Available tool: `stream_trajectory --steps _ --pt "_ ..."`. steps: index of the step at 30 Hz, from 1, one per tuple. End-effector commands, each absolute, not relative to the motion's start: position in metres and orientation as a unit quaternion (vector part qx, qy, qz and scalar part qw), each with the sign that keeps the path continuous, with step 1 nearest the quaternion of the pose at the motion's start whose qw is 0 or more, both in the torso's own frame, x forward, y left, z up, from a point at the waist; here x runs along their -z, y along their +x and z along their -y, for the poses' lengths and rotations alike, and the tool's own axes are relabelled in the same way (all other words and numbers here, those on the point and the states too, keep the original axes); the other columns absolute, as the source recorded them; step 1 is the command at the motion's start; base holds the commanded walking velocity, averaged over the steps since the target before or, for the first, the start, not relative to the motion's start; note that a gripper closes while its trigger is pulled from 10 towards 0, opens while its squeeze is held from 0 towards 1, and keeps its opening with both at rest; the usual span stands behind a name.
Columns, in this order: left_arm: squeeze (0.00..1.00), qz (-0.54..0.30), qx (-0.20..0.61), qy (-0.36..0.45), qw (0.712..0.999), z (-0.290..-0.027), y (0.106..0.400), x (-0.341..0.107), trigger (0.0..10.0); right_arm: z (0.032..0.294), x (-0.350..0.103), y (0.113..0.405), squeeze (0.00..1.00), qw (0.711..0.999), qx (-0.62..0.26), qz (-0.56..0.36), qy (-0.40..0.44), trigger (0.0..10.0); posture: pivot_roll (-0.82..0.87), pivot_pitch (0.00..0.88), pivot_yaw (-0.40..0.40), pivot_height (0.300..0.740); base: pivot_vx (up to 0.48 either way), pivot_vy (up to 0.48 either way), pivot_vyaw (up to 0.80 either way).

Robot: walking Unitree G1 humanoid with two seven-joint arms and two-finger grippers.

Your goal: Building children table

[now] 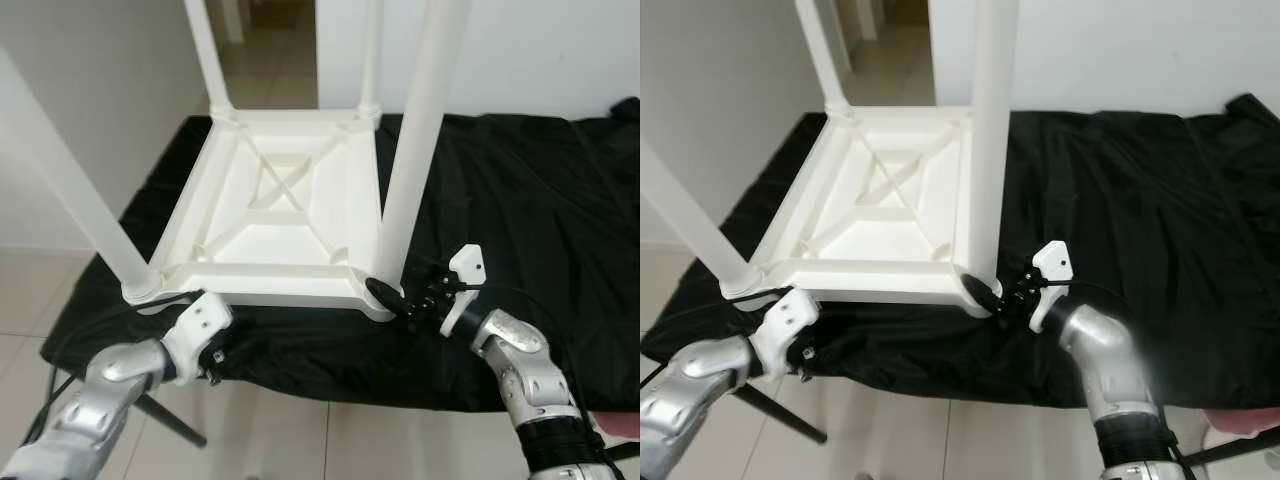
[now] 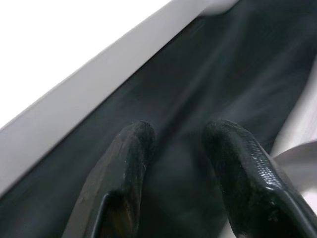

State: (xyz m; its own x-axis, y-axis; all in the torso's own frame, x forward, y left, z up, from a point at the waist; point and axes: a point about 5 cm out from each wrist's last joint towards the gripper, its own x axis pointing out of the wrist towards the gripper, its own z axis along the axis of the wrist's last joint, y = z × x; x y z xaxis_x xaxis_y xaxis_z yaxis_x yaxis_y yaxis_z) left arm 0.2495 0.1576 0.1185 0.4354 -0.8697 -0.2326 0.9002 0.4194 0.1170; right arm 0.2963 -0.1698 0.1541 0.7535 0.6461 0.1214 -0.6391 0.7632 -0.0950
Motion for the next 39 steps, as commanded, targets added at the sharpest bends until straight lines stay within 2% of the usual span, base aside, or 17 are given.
stream_trajectory --steps 1,3,5,9,11,12,13,17,28,30,31,39 --pt "0.0 -0.046 0.557 0.084 0.825 -0.151 0.245 -0.134 10.0 0.165 -0.162 0.295 0.0 0.937 -0.337 0.093 -0.011 10.0 0.0 0.058 0.081 0.74 0.0 0.0 0.0" --pt "0.0 -0.037 0.554 0.075 0.828 -0.149 0.245 -0.138 10.0 0.164 -0.163 0.295 0.0 0.937 -0.336 0.095 -0.009 10.0 0.0 0.058 0.081 0.74 0.0 0.0 0.0" --pt "0.0 0.01 0.526 0.031 0.85 -0.134 0.239 -0.157 10.0 0.157 -0.171 0.287 0.0 0.939 -0.326 0.11 0.002 10.0 0.01 0.057 0.077 0.74 0.0 0.0 0.0" --pt "0.0 0.027 0.51 0.015 0.86 -0.128 0.238 -0.163 10.0 0.154 -0.174 0.284 0.0 0.939 -0.323 0.117 0.006 10.0 0.01 0.059 0.076 0.74 0.0 0.0 0.0" --pt "0.0 0.047 0.474 0.006 0.879 -0.12 0.238 -0.168 10.0 0.151 -0.177 0.279 0.0 0.942 -0.311 0.124 0.014 10.0 0.01 0.06 0.076 0.74 0.0 0.0 0.0" --pt "0.0 0.047 0.474 0.006 0.879 -0.12 0.238 -0.168 10.0 0.151 -0.177 0.279 0.0 0.942 -0.311 0.124 0.014 10.0 0.01 0.06 0.076 0.74 0.0 0.0 0.0" --pt "0.0 0.05 0.438 0.002 0.898 -0.116 0.239 -0.174 10.0 0.147 -0.179 0.274 0.0 0.947 -0.294 0.13 0.016 10.0 0.01 0.061 0.075 0.74 0.0 0.0 0.0" --pt "0.0 0.058 0.393 0.002 0.918 -0.112 0.244 -0.176 10.0 0.141 -0.183 0.269 0.0 0.955 -0.264 0.133 0.024 10.0 0.01 0.061 0.072 0.74 0.0 0.0 0.0" --pt "0.0 0.065 0.366 -0.018 0.928 -0.107 0.253 -0.186 10.0 0.13 -0.188 0.261 0.0 0.974 -0.19 0.124 0.016 10.0 0.01 0.062 0.069 0.74 0.0 0.0 0.0" --pt "0.0 0.072 0.361 -0.01 0.93 -0.102 0.256 -0.188 10.0 0.126 -0.187 0.263 0.0 0.985 -0.125 0.114 -0.026 10.0 -0.01 0.063 0.069 0.74 0.0 0.0 0.0" --pt "0.0 0.072 0.361 -0.01 0.93 -0.102 0.256 -0.188 10.0 0.126 -0.187 0.263 0.0 0.985 -0.125 0.114 -0.026 10.0 -0.01 0.063 0.069 0.74 0.0 0.0 0.0" --pt "0.0 0.094 0.298 0.007 0.95 -0.103 0.27 -0.196 10.0 0.118 -0.187 0.261 0.0 0.992 -0.056 0.103 -0.047 10.0 -0.02 0.067 0.065 0.74 0.0 0.0 0.0"
